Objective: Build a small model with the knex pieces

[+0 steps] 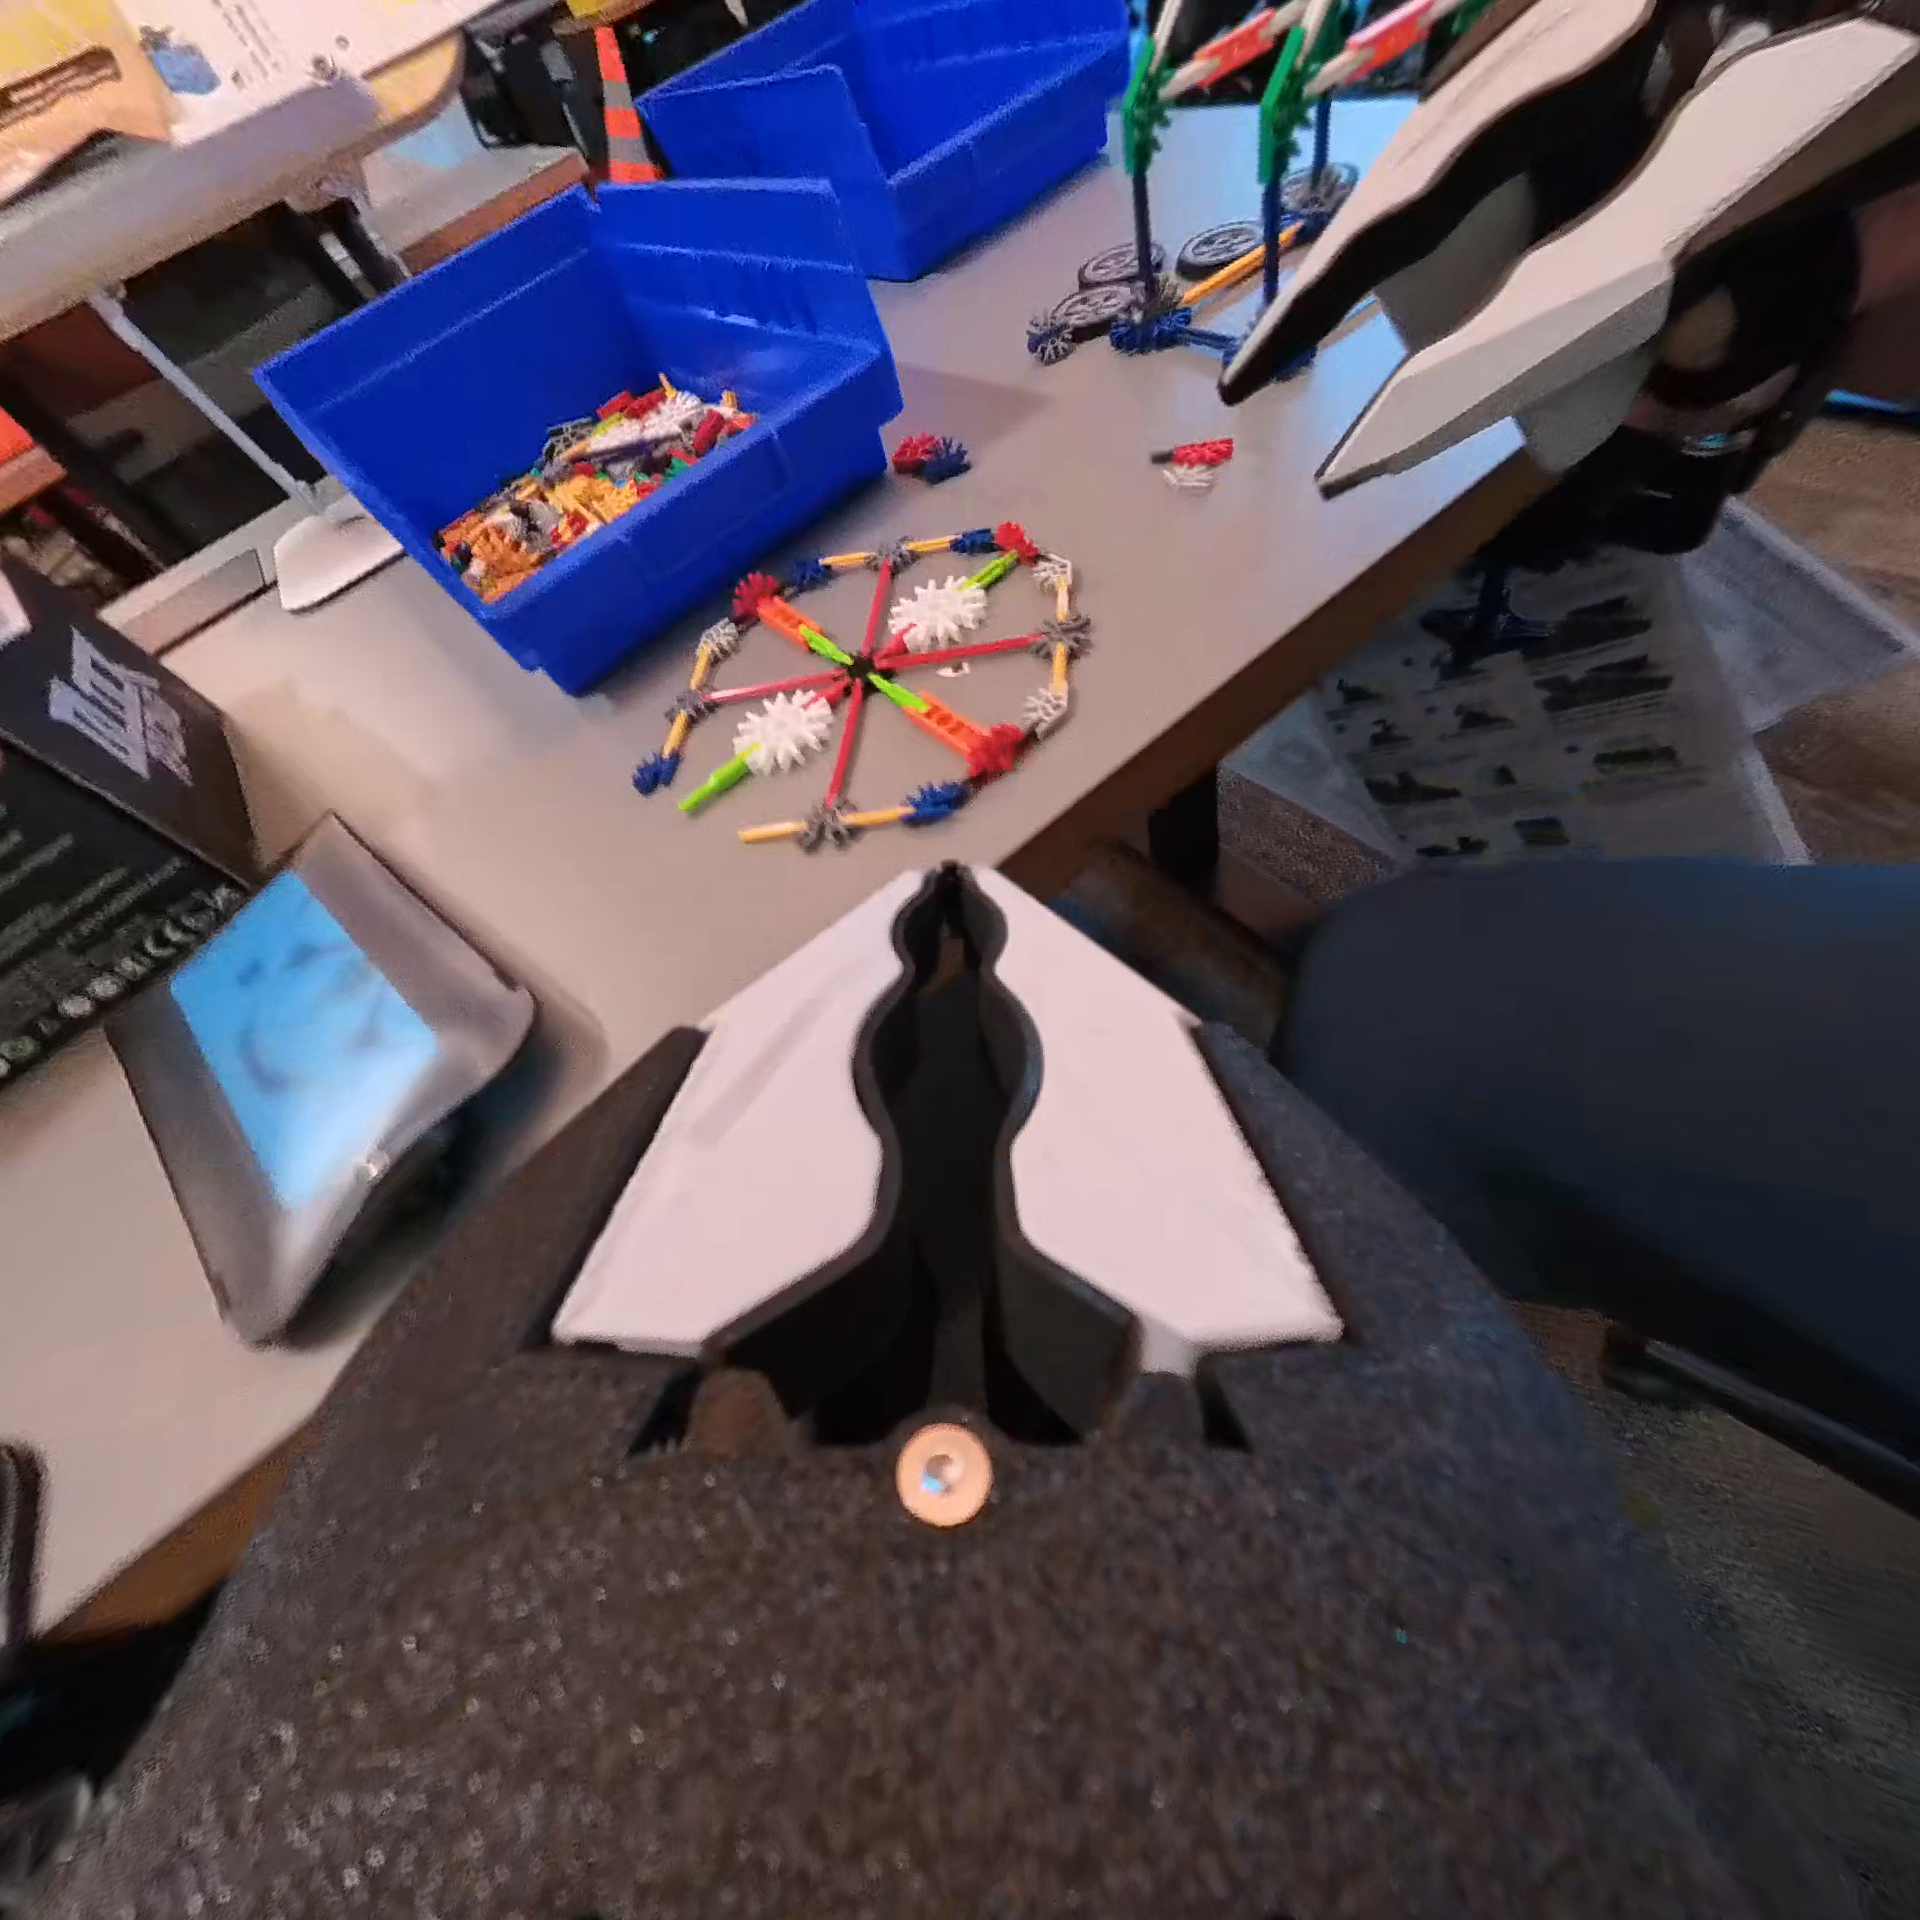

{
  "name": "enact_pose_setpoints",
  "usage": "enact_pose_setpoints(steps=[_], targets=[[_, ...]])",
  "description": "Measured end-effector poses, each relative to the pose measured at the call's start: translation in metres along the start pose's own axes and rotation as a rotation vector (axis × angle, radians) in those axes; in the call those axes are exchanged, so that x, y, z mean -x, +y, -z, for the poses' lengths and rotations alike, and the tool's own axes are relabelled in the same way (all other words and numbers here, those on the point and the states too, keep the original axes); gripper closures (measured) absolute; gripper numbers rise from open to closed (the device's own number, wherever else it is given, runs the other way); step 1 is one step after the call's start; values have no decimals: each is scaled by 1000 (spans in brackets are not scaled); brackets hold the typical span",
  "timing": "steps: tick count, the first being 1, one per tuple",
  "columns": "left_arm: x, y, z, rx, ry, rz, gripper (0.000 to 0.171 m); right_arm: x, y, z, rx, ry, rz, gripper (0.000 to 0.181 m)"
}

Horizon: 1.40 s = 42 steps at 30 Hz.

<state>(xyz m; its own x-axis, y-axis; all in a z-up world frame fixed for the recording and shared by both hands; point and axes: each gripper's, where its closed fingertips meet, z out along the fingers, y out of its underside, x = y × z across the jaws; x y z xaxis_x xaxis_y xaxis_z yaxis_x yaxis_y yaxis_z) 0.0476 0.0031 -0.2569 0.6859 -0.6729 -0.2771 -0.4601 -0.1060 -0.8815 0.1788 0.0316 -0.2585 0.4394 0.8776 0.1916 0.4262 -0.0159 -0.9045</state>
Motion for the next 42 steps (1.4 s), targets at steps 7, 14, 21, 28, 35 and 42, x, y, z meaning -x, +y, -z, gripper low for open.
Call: enact_pose_setpoints(steps=[7, 14, 21, 28, 35, 42], targets=[[24, -40, -17, -44, 25, -155, 170, -30, -10, -16, -91, -44, -28, 140], [51, -53, -25, -101, 41, -263, 170, -65, -23, -36, -177, 24, 33, 141], [51, -47, -75, -145, 239, -288, 170, -92, -20, -22, -185, 365, 216, 148], [38, -67, -100, -145, 443, -356, 170, -108, -5, -31, -66, 450, 229, 137], [16, -77, -131, -118, 604, -346, 170, -117, -8, -23, -95, 502, 204, 136], [-16, -95, -173, -91, 650, -453, 170, -116, -20, -7, -220, 429, 108, 159]])
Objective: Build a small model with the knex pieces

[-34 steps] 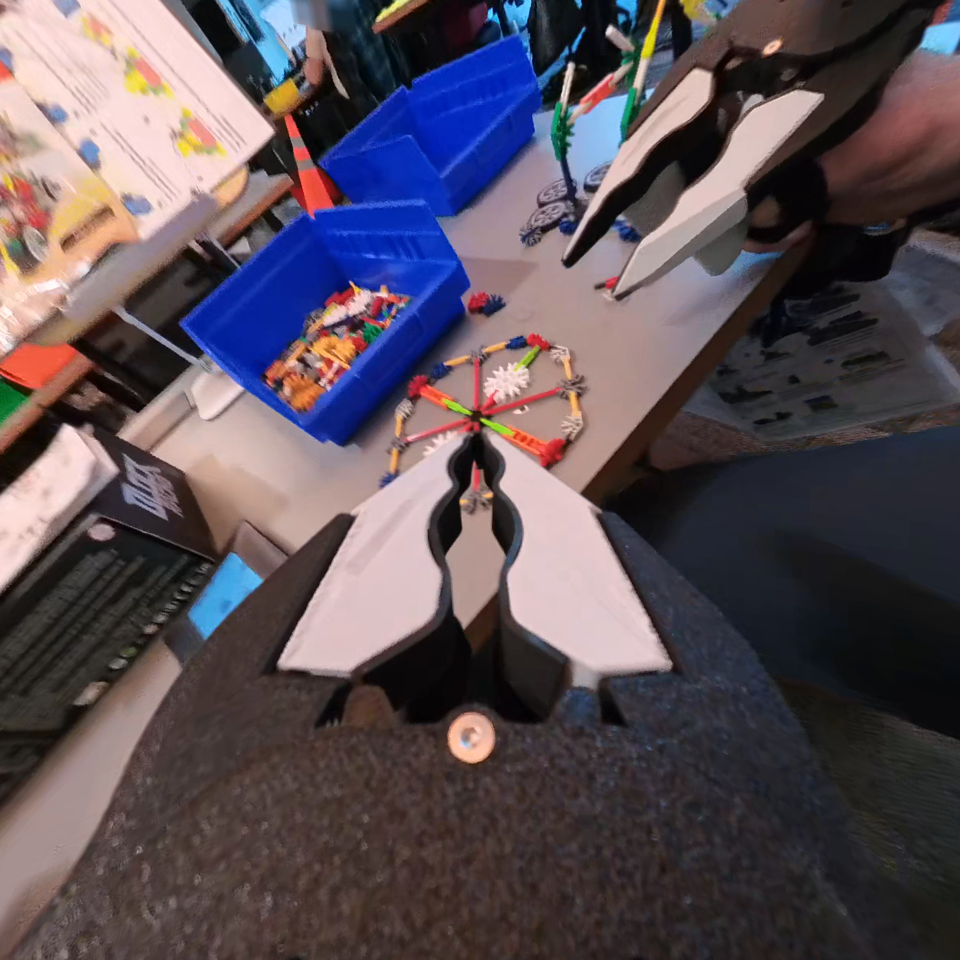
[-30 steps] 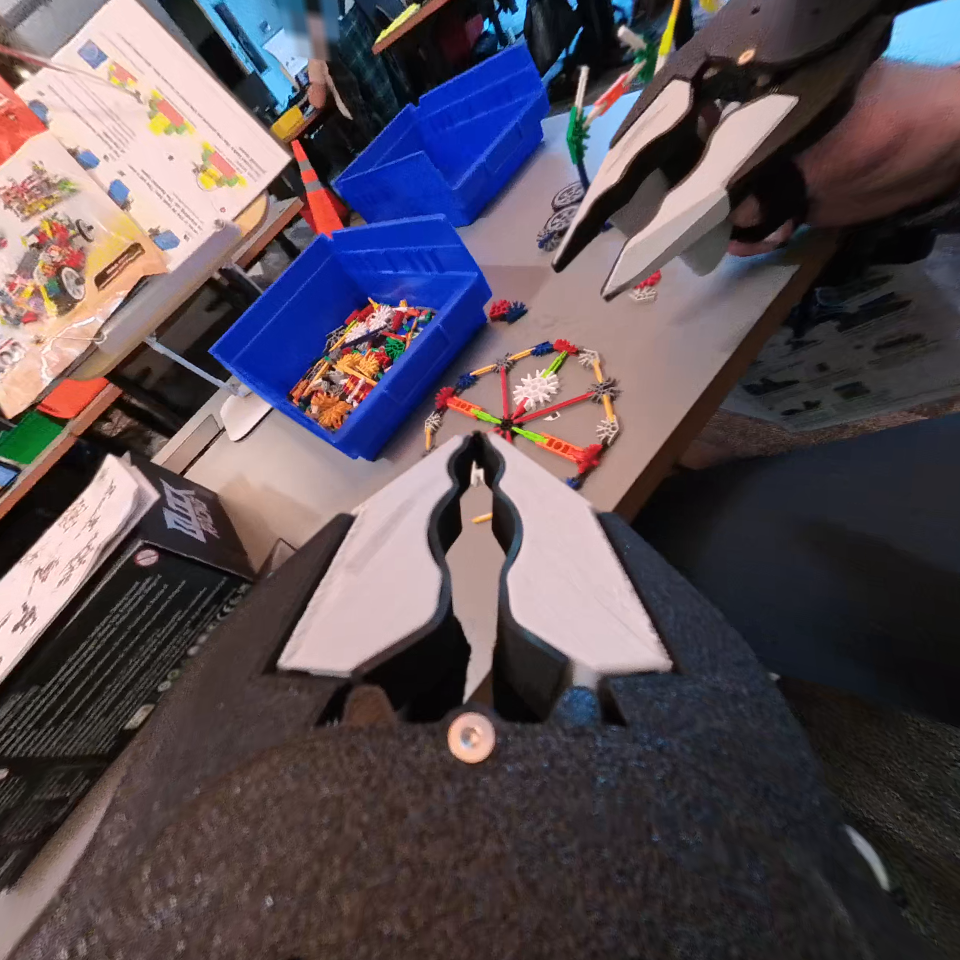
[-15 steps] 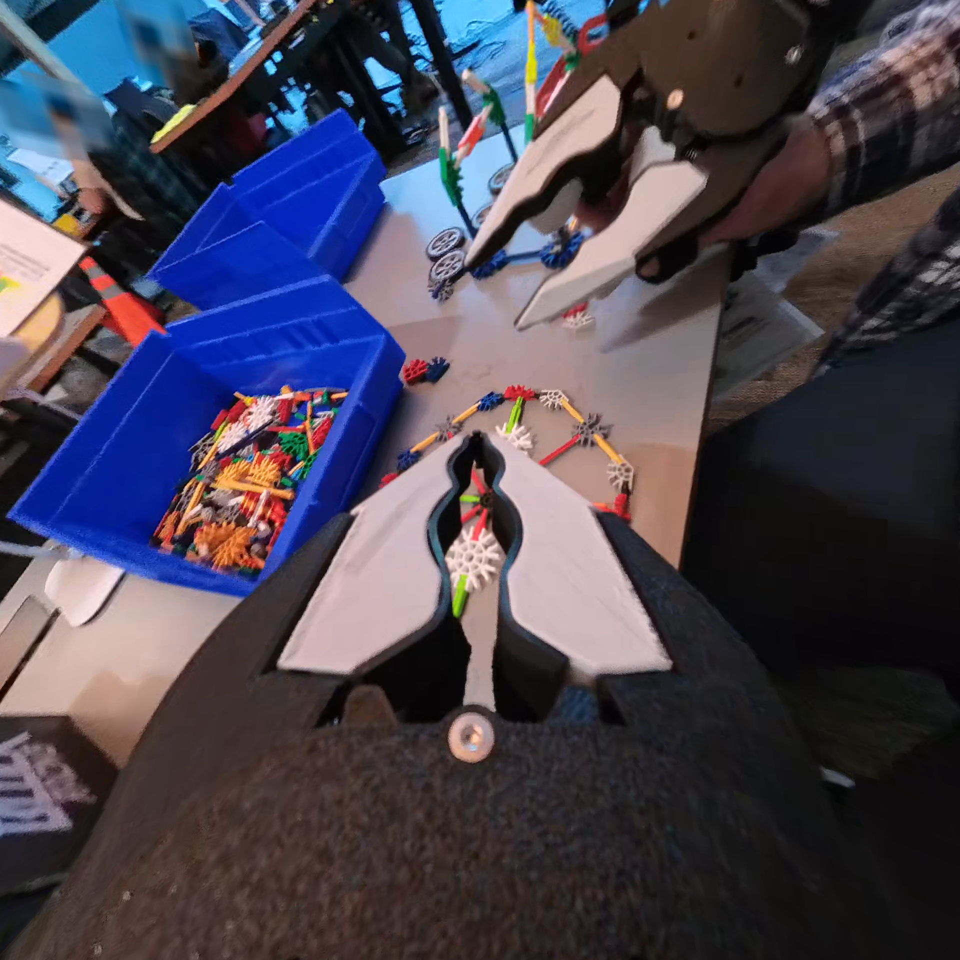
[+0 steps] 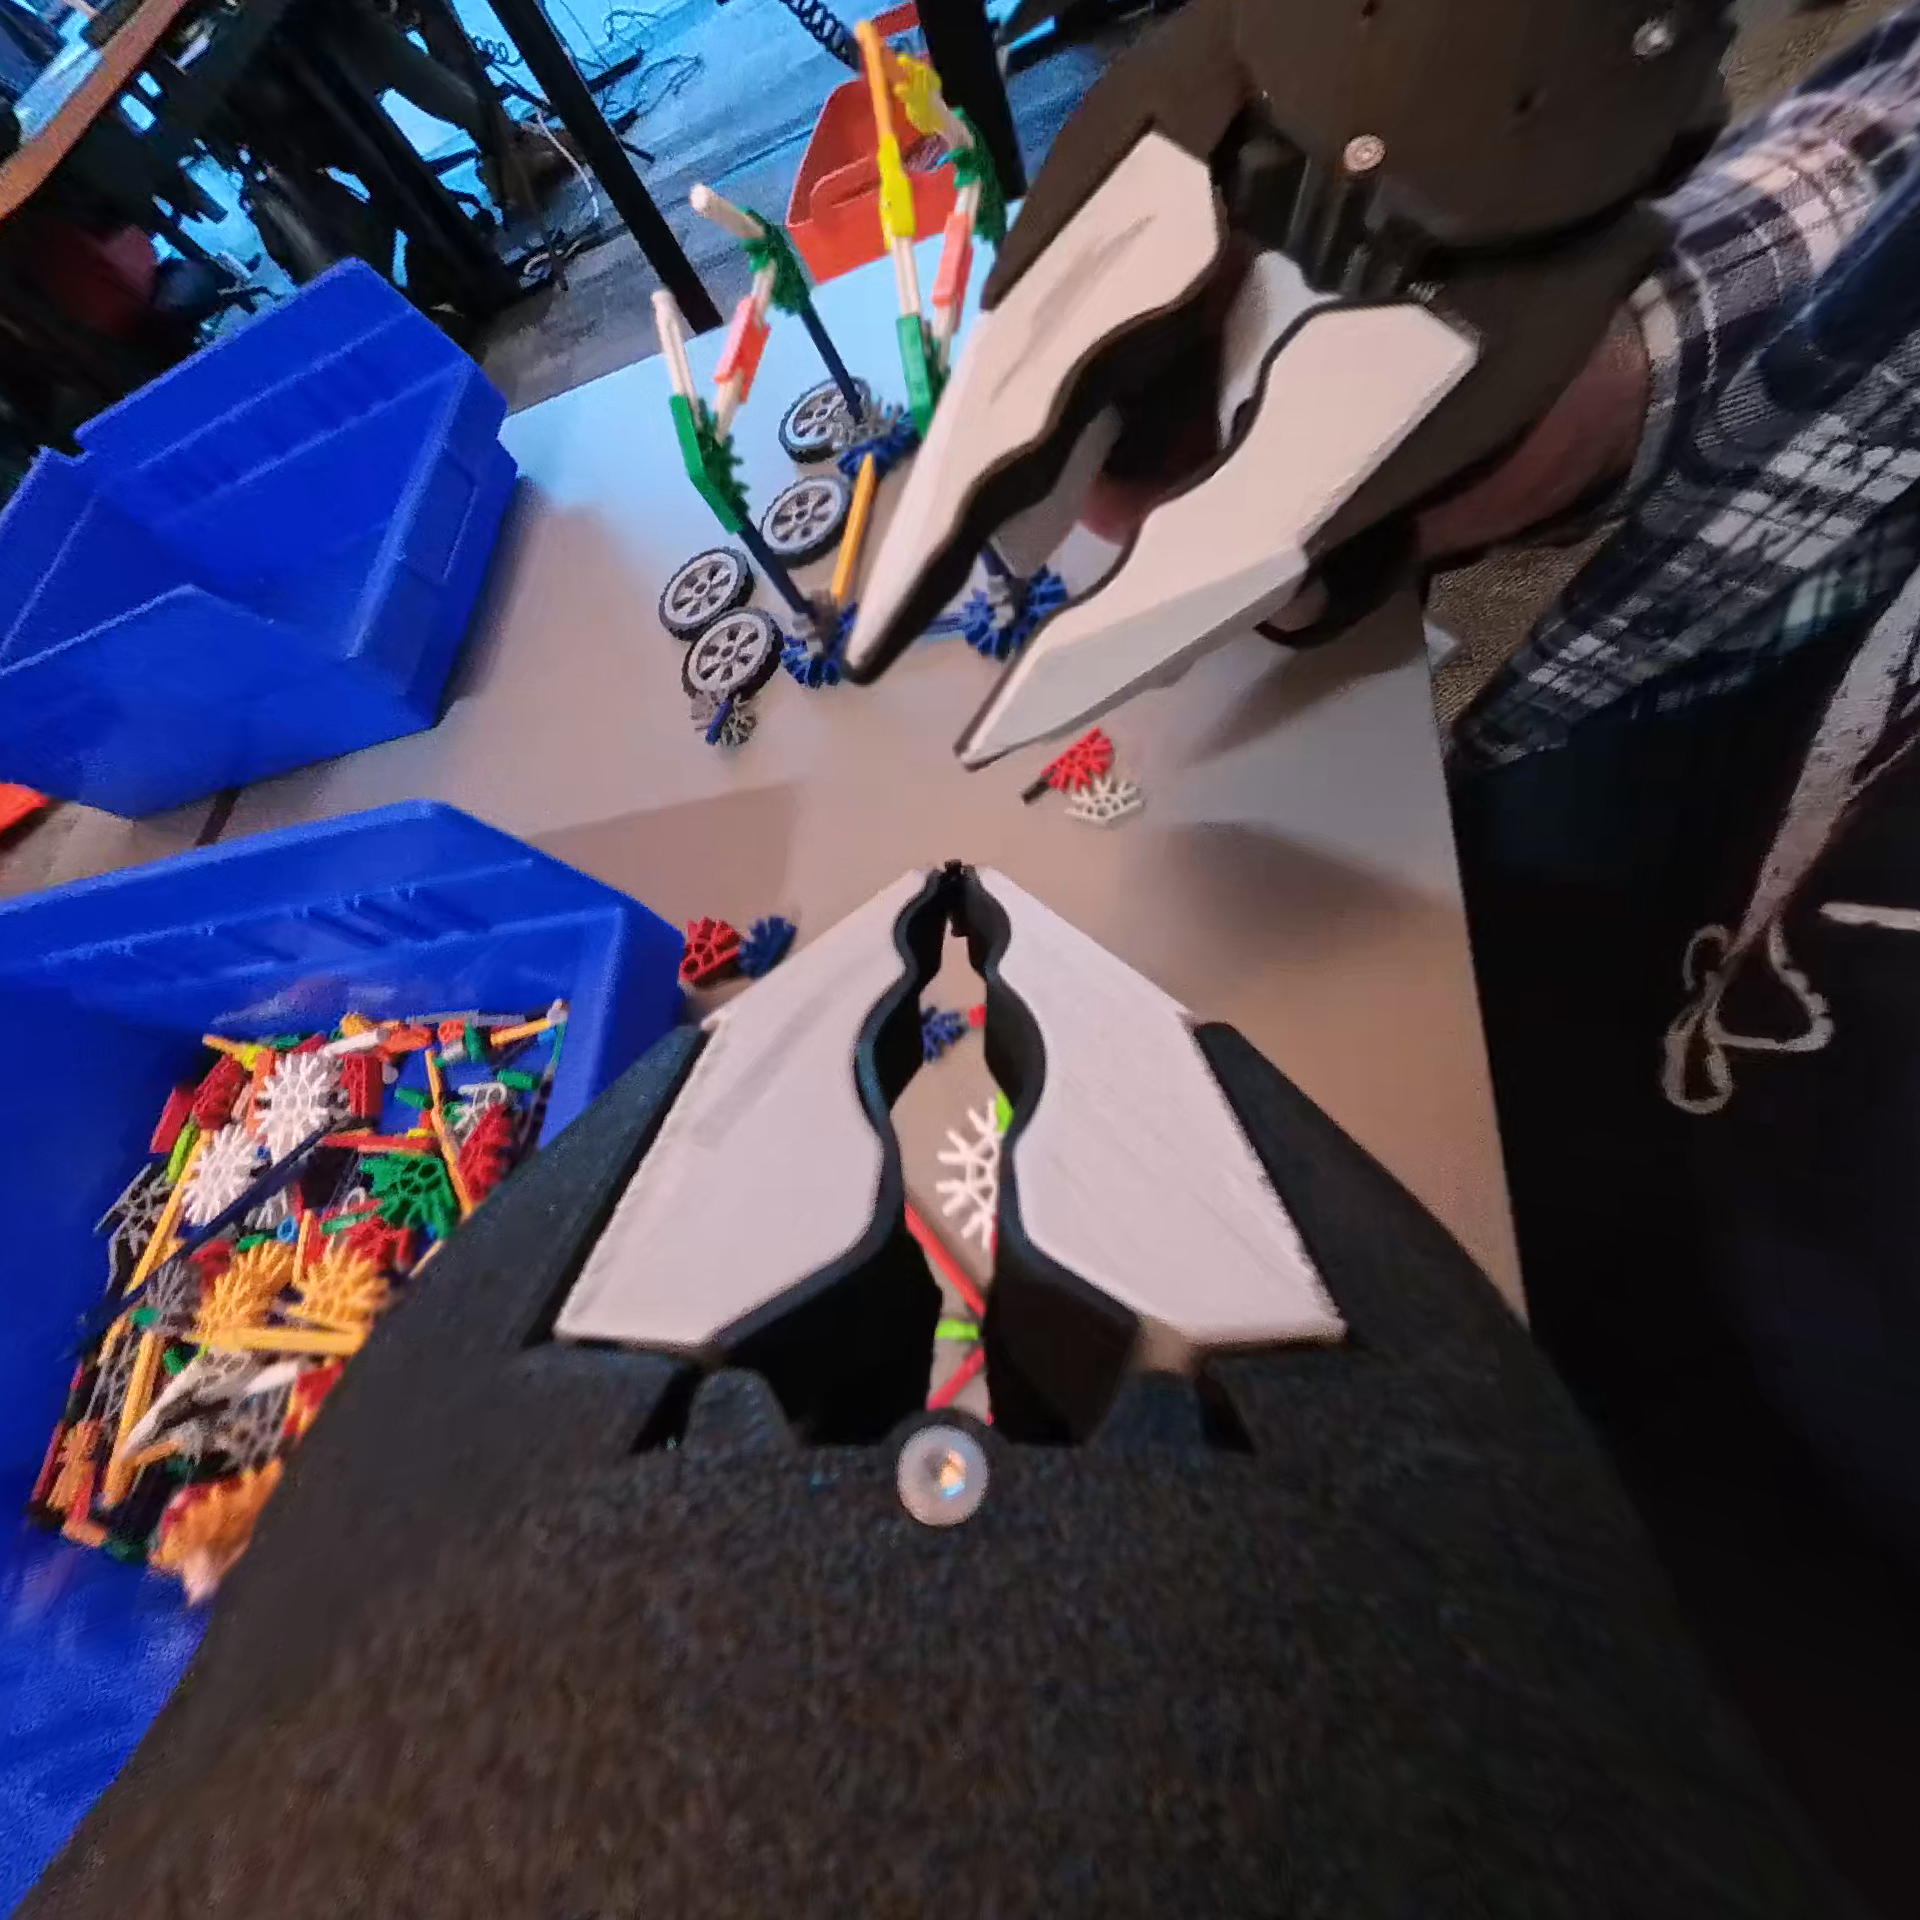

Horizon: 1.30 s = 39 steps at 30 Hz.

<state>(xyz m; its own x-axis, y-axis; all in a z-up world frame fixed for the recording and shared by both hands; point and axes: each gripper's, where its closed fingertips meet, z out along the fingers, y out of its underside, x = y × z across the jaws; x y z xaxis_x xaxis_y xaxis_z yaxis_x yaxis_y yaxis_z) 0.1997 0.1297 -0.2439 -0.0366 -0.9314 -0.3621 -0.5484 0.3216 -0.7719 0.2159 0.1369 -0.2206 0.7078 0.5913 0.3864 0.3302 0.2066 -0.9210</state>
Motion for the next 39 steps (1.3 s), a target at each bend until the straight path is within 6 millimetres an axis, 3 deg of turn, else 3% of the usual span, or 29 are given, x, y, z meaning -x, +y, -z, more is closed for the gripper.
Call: enact_pose_setpoints(steps=[6, 12, 16, 26, 39], targets=[[0, -21, -9, -41, 28, -102, 170, 18, 13, 12, 148, -254, -259, 162], [-12, -33, -29, -54, -1, -280, 170, 8, 5, 30, 133, -279, -471, 169], [-11, -39, -37, -46, -33, -382, 170, -3, 11, 36, 139, -276, -654, 171], [-10, -35, -57, -15, -74, -497, 170, -11, 28, 40, 194, -222, -773, 178], [-7, -41, -63, -77, -20, -379, 165, -20, 34, 50, 184, -140, -801, 181]])
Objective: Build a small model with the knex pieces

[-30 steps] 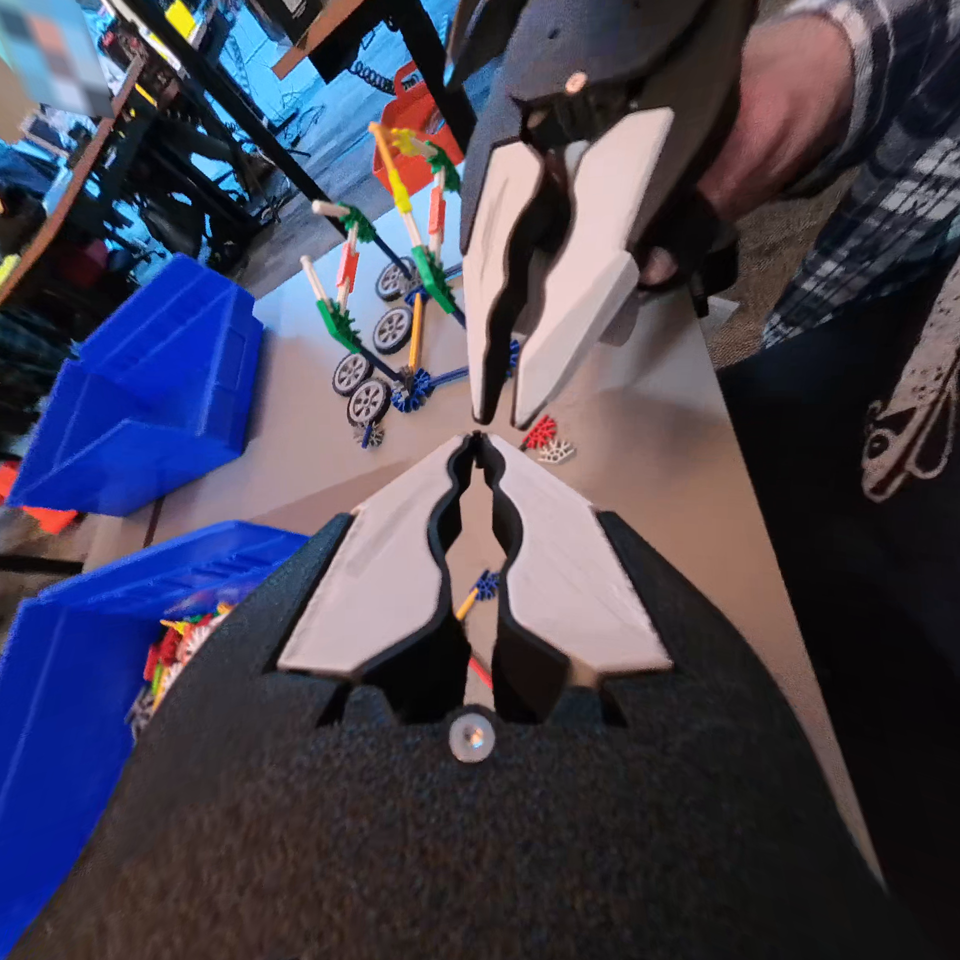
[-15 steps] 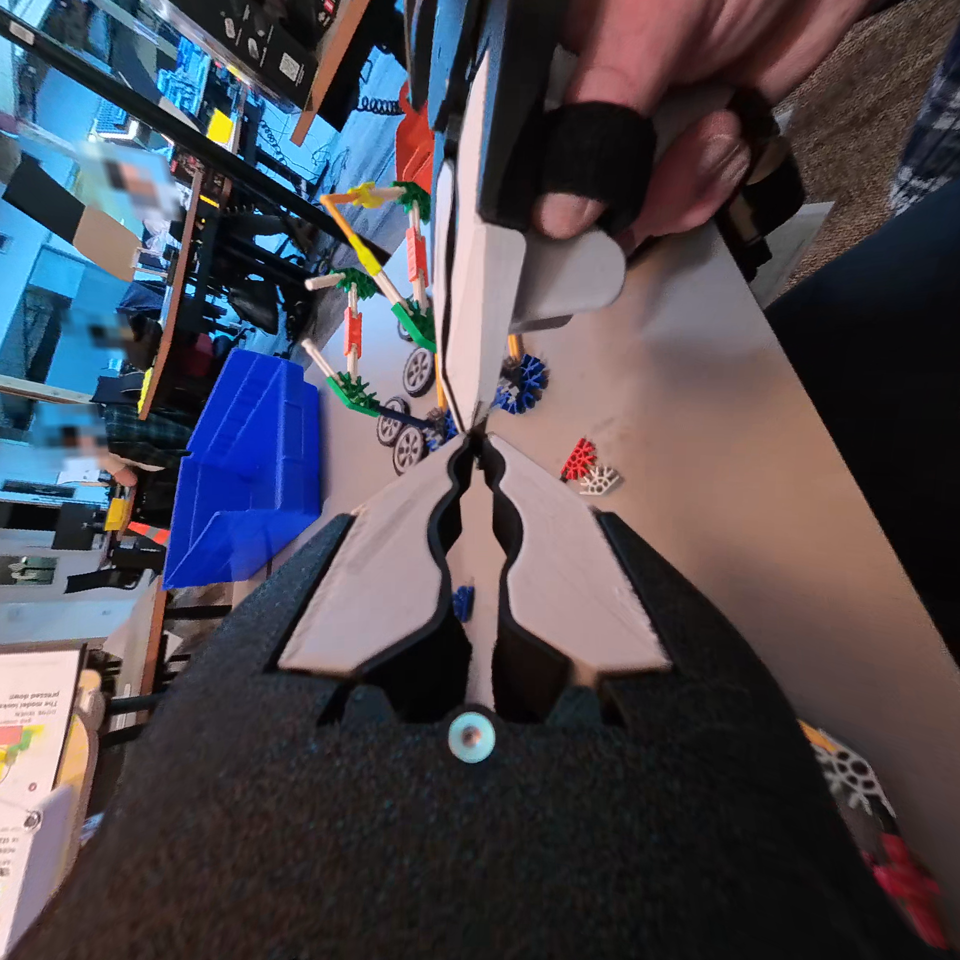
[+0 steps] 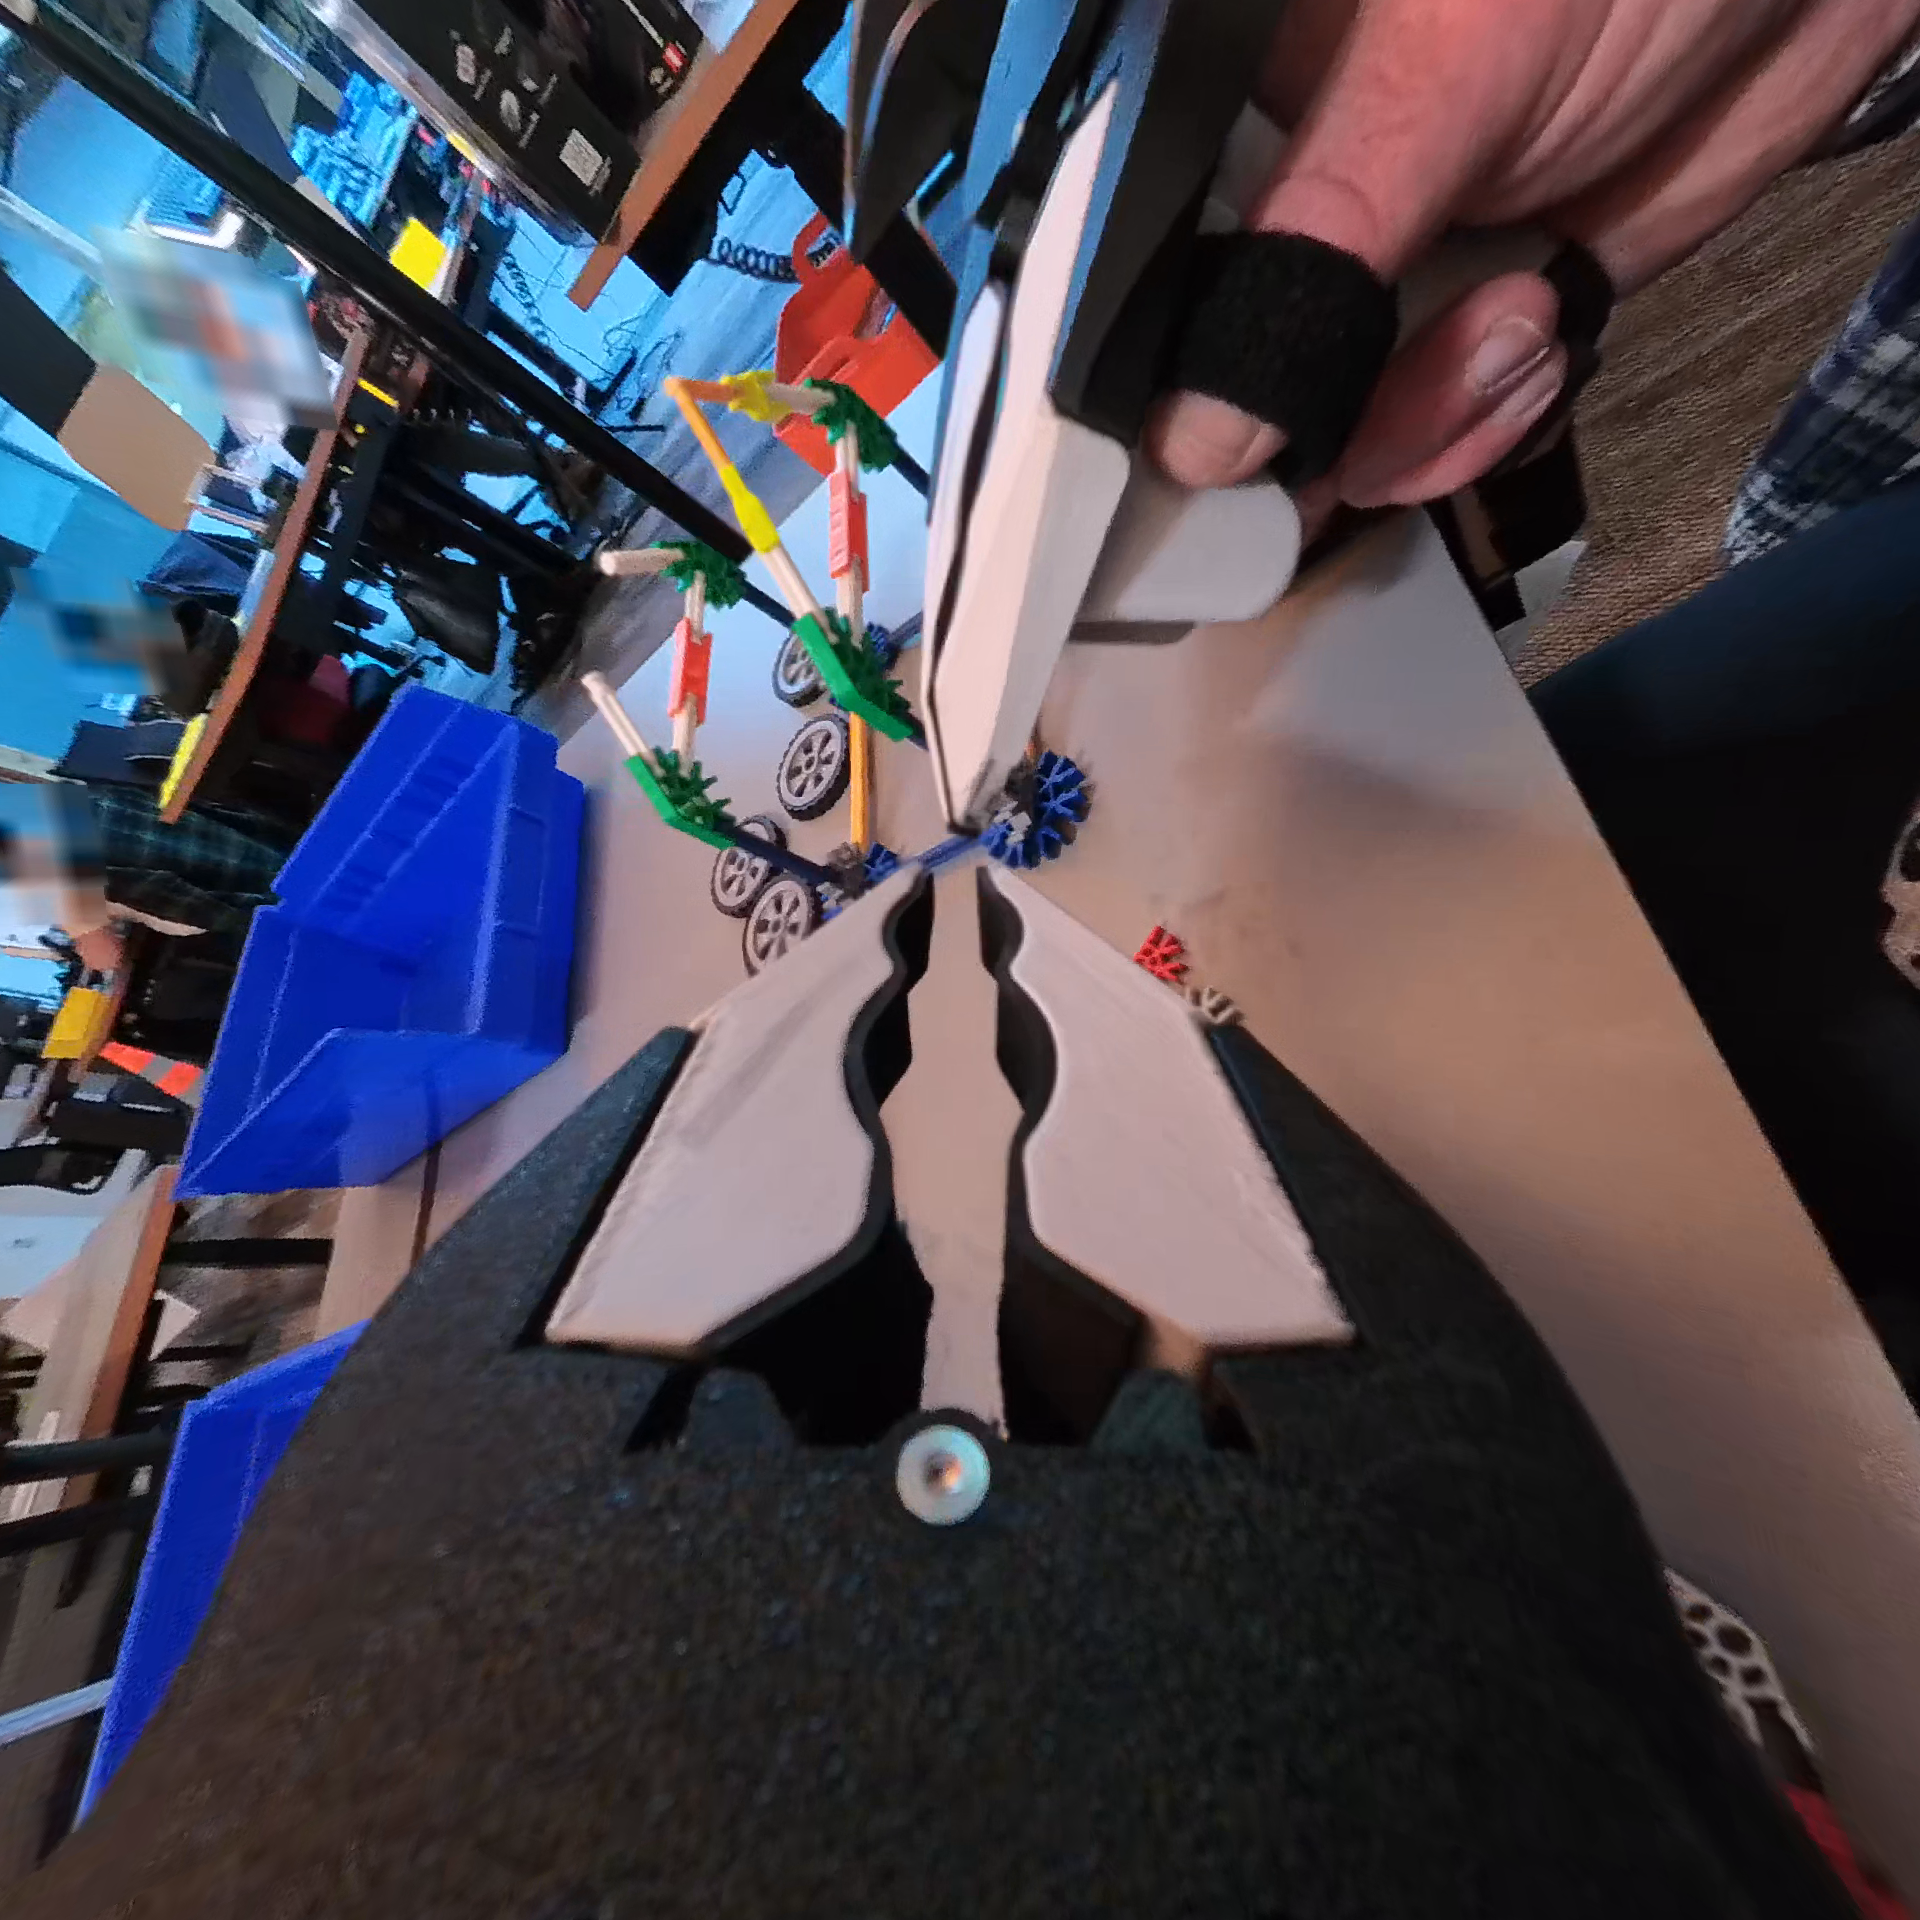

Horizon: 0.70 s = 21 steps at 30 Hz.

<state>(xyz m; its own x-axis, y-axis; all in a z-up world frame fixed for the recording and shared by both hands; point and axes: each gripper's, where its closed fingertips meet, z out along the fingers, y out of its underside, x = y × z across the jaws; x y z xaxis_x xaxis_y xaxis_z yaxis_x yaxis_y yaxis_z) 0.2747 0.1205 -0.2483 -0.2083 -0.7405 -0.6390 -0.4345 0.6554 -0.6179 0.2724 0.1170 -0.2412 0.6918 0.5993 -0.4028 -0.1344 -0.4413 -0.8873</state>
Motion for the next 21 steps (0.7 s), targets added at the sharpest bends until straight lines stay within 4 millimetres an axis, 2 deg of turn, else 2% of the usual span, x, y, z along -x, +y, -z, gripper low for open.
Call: enact_pose_setpoints(steps=[2, 5, 8, 11, 13, 15, 17, 19, 21], targets=[[-1, 1, 1, -3, 15, 11, 171, -1, 1, 2, 11, 16, 15, 181], [-2, 1, 0, -21, 44, 59, 171, -4, 5, 3, 51, 42, 40, 181], [-7, 23, 0, 72, 113, 89, 169, -15, 9, 9, 95, 106, 82, 181], [-8, 42, 13, 136, 184, 160, 165, -15, 17, 10, 148, 117, 116, 181], [-16, 58, 24, 201, 275, 215, 163, -12, 26, 7, 197, 107, 143, 180], [-25, 60, 29, 193, 348, 272, 161, -7, 38, 3, 245, 89, 160, 174], [-38, 59, 28, 195, 404, 274, 160, -1, 48, -2, 274, 67, 190, 170], [-49, 67, 23, 252, 433, 233, 160, 2, 53, -5, 294, 64, 219, 169], [-52, 70, 17, 258, 443, 234, 160, 6, 56, -8, 305, 57, 239, 169]])
